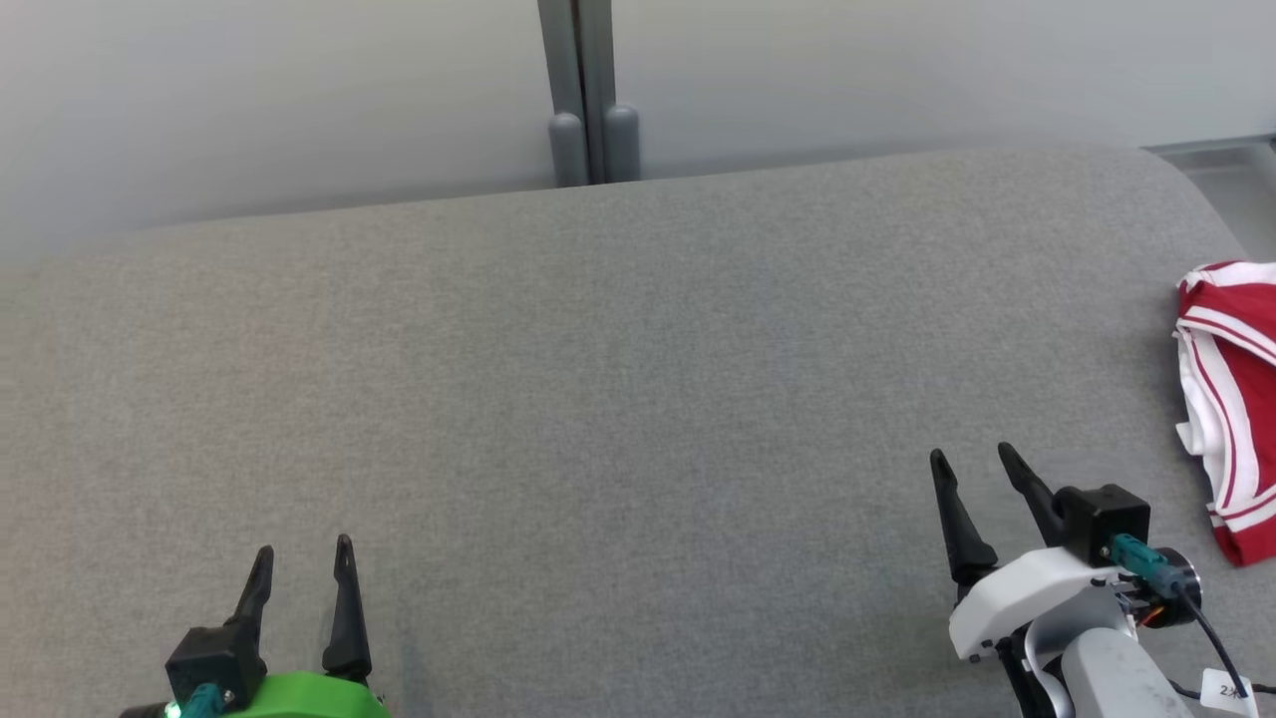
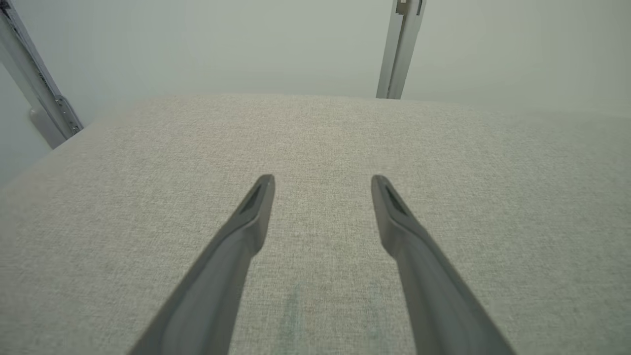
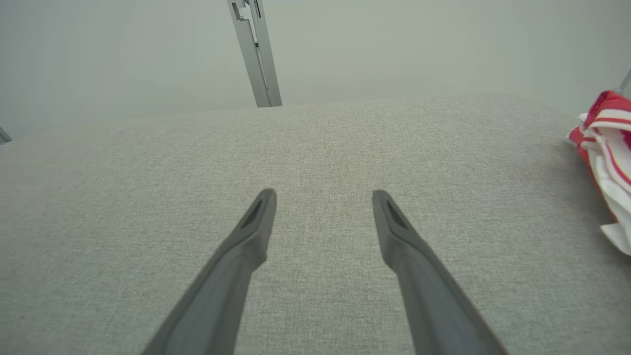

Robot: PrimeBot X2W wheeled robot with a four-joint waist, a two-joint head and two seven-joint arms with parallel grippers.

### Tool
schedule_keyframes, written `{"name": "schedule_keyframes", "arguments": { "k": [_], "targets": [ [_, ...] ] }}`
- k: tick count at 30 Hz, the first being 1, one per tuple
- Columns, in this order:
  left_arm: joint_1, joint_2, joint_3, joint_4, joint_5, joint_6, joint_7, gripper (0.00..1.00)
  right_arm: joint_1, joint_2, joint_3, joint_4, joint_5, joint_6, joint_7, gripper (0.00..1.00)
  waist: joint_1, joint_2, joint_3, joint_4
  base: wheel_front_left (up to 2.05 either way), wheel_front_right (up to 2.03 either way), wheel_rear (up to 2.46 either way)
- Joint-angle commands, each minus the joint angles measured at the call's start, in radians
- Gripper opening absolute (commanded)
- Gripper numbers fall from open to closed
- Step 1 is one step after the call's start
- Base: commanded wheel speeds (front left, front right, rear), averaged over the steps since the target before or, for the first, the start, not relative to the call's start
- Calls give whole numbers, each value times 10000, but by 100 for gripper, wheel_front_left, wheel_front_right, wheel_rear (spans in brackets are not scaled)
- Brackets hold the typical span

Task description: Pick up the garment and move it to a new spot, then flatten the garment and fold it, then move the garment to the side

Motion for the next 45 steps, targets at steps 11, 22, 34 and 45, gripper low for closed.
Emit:
{"name": "schedule_keyframes", "arguments": {
  "k": [11,22,34,45],
  "targets": [
    [48,-51,127,404,-1146,-54,334,0,244,99,-85,239,954,-1,349,0,0,0,-122,104,0,0,0],
    [-105,-40,189,156,-3168,-93,809,0,403,79,-192,-218,3014,-2,812,0,0,0,-147,93,0,0,0],
    [-287,-29,287,-36,-5066,-129,1297,0,512,60,-342,-598,4940,-3,1295,0,0,0,-176,82,0,0,0],
    [-434,-20,379,-175,-6571,-156,1691,0,585,44,-471,-885,6478,-4,1687,0,0,0,-201,72,0,0,0]
  ]
}}
